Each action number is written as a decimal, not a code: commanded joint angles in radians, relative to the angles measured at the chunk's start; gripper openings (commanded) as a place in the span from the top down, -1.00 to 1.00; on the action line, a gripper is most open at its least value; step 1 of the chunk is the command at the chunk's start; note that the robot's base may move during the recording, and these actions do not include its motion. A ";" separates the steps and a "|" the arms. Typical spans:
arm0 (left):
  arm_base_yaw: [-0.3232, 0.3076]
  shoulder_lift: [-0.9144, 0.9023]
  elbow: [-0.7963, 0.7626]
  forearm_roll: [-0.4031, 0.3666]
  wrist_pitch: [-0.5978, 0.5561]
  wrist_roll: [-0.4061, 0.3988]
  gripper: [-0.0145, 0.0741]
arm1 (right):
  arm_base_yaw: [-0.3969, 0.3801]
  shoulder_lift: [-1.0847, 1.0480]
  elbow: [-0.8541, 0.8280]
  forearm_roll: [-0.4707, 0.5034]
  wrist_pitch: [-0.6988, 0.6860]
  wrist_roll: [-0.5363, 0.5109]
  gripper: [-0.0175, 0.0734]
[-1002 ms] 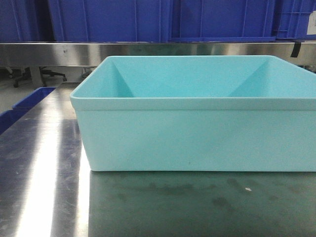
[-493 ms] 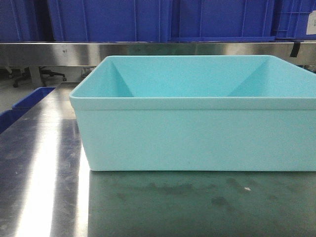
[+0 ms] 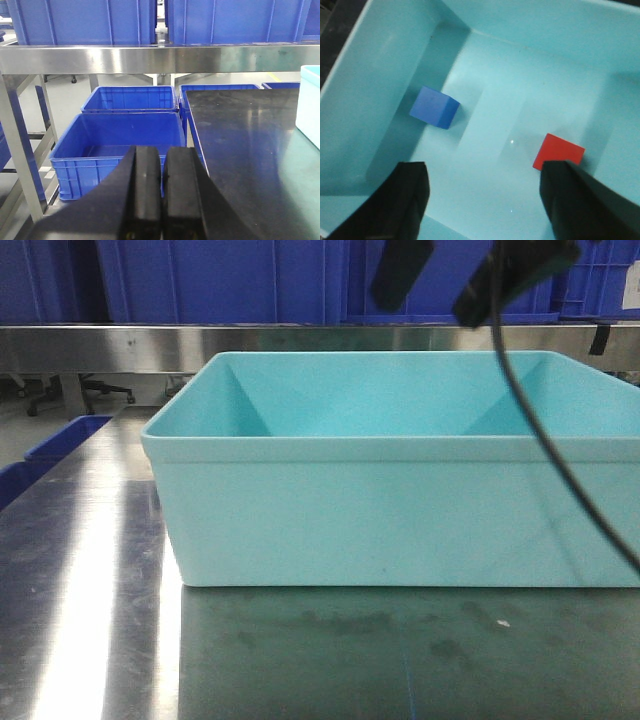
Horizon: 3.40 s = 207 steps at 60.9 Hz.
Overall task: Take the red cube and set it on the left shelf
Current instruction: 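Lower the right gripper into the teal bin and close on the red cube, then lift the red cube out of the teal bin with the right gripper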
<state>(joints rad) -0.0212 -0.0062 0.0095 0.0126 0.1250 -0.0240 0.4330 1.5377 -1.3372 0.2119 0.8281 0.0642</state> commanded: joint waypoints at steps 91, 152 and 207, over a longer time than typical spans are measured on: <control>-0.001 -0.017 0.023 -0.005 -0.086 -0.001 0.44 | -0.074 0.287 -0.050 -0.038 -0.038 0.068 -0.01; -0.001 -0.017 0.023 -0.005 -0.086 -0.001 0.44 | -0.074 -0.468 0.183 -0.039 -0.165 -0.132 0.23; -0.001 -0.017 0.023 -0.005 -0.086 -0.001 0.44 | -0.074 -1.173 0.773 -0.039 -0.467 -0.139 0.23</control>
<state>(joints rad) -0.0212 -0.0062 0.0095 0.0126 0.1250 -0.0240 0.3597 0.3647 -0.5380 0.1699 0.4578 -0.0658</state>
